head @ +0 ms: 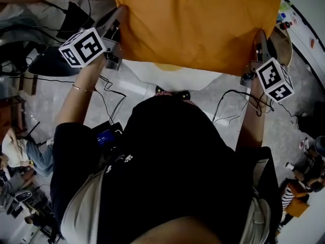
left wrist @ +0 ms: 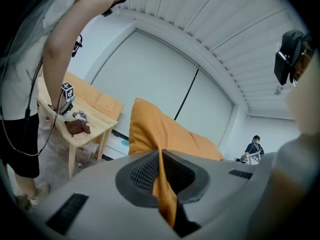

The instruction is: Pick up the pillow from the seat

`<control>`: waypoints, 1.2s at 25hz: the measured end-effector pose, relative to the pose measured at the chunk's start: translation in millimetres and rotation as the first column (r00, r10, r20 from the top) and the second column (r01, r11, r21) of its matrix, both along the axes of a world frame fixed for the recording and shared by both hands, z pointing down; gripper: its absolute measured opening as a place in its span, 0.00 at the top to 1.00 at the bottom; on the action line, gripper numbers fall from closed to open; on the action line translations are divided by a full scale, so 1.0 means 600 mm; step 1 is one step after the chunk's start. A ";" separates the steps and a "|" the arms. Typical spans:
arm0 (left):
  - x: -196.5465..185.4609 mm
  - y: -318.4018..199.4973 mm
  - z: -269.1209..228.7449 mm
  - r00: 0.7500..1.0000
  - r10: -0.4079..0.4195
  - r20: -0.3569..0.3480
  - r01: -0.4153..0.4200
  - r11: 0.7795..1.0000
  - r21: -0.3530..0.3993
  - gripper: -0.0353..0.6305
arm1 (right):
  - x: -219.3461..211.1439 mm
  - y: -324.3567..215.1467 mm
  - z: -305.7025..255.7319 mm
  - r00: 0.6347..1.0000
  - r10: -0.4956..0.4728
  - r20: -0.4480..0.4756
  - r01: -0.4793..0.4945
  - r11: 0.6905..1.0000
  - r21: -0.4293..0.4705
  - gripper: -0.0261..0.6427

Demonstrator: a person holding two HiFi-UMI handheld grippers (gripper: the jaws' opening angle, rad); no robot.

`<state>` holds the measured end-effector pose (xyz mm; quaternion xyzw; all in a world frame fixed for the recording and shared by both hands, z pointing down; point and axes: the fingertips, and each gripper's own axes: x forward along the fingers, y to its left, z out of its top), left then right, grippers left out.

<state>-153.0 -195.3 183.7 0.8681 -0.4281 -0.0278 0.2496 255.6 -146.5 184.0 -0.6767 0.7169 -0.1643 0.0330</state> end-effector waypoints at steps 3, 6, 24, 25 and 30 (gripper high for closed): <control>0.005 0.003 -0.005 1.000 0.006 0.002 -0.006 1.000 0.009 0.91 | 0.005 0.009 -0.006 1.000 0.007 -0.003 -0.007 1.000 0.006 0.85; 0.012 0.010 -0.015 1.000 0.010 0.018 -0.010 1.000 0.025 0.91 | 0.011 0.020 -0.013 1.000 0.008 0.008 -0.008 1.000 0.015 0.85; 0.018 0.015 -0.067 1.000 0.011 0.009 -0.012 0.996 0.086 0.91 | 0.017 0.024 -0.066 1.000 -0.007 0.016 0.006 0.997 0.080 0.85; 0.016 0.015 -0.069 1.000 0.008 0.008 -0.009 0.996 0.089 0.91 | 0.016 0.023 -0.069 1.000 -0.009 0.017 0.008 0.996 0.085 0.85; 0.007 0.017 -0.075 1.000 -0.004 -0.005 0.005 0.996 0.094 0.91 | 0.010 0.014 -0.080 1.000 -0.020 0.014 0.018 0.994 0.104 0.85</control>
